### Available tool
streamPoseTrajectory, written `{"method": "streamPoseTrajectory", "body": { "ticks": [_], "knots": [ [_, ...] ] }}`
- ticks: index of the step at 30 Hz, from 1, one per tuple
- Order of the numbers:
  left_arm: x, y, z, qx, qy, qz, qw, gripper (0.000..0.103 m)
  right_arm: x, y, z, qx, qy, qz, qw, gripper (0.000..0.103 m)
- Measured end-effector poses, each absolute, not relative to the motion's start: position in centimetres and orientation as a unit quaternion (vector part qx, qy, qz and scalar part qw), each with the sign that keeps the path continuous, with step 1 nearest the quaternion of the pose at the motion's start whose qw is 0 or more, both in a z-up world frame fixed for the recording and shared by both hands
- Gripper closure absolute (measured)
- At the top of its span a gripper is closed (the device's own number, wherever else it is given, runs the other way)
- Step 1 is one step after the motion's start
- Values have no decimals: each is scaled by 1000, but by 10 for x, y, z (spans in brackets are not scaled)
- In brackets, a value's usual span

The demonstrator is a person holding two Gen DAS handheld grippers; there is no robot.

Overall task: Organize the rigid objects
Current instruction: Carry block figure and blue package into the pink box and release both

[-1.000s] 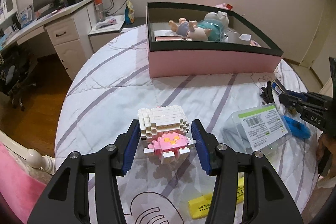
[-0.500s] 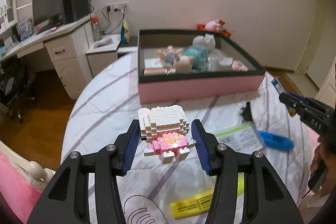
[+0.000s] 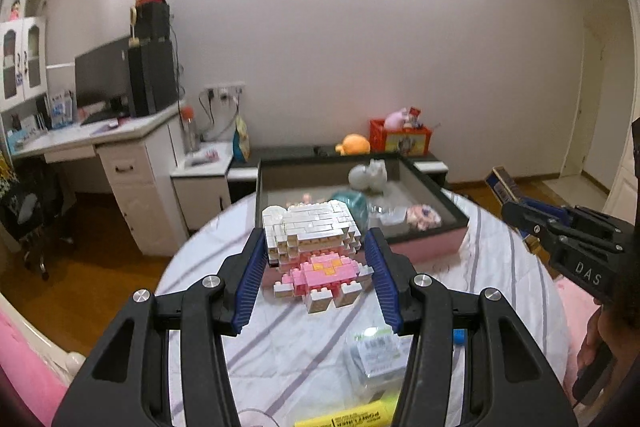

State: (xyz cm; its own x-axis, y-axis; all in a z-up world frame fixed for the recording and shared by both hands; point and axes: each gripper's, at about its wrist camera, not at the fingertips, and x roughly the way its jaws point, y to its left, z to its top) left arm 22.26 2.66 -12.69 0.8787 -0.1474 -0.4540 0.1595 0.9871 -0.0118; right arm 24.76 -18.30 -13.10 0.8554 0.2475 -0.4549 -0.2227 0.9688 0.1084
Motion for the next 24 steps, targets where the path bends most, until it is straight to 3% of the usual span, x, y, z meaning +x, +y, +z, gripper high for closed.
{"method": "streamPoseTrajectory", "body": {
  "ticks": [10, 24],
  "knots": [
    [229, 23, -95, 43, 175, -60, 982, 52, 254, -173, -111, 23, 215, 134, 967, 82],
    [294, 22, -103, 72, 184, -41, 979, 52, 304, -162, -110, 12, 219, 151, 964, 82]
  ]
}}
